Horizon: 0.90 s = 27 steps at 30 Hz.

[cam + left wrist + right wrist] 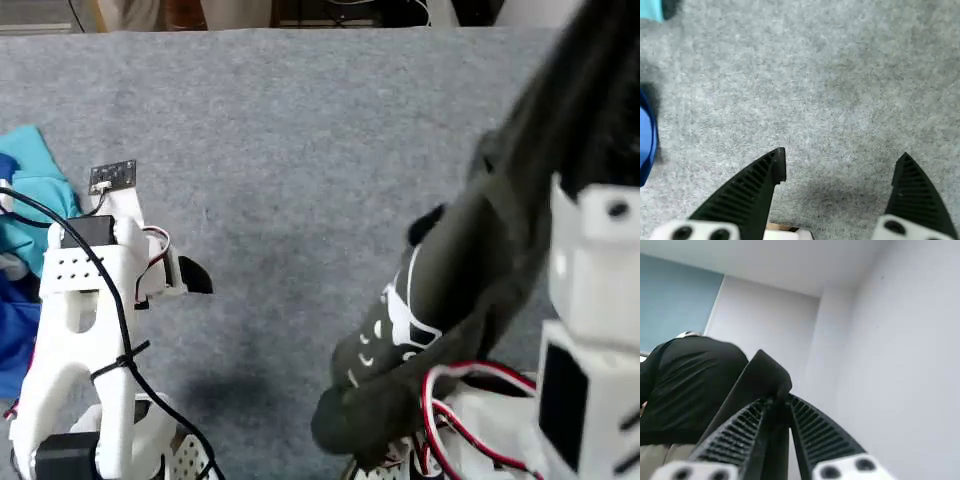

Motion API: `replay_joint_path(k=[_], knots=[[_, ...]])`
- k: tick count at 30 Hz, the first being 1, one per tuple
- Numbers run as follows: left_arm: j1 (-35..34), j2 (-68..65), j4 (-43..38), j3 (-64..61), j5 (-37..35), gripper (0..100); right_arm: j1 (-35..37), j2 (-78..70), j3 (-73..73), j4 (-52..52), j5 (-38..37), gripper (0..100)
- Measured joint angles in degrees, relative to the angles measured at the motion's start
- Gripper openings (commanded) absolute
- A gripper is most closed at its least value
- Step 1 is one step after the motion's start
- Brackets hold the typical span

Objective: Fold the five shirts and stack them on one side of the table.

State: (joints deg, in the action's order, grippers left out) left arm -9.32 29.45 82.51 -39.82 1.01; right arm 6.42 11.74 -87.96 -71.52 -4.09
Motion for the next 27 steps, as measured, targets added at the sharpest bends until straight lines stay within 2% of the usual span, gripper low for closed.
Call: replay_joint_path(k=[4, 13, 16, 21, 27], knots=[[0.0, 0.0, 0.0, 0.0, 0.09, 34, 0.26, 0.44, 9.76, -0.62, 0.0, 0.5], [0.44, 0.0, 0.0, 0.0, 0.0, 34, 0.35, -0.09, 43.43, -1.32, 0.0, 0.5], [3.87, 0.0, 0.0, 0.0, -0.09, 34, 0.35, -0.09, 53.1, -1.32, -2.2, 0.5], [12.13, 0.0, 0.0, 0.97, -0.26, 34, -0.62, -0.09, 69.8, -1.32, -10.29, 0.5], [20.13, -0.18, -2.37, 6.68, -6.42, 34, -9.67, -0.18, 87.38, 7.03, -12.75, 0.5]])
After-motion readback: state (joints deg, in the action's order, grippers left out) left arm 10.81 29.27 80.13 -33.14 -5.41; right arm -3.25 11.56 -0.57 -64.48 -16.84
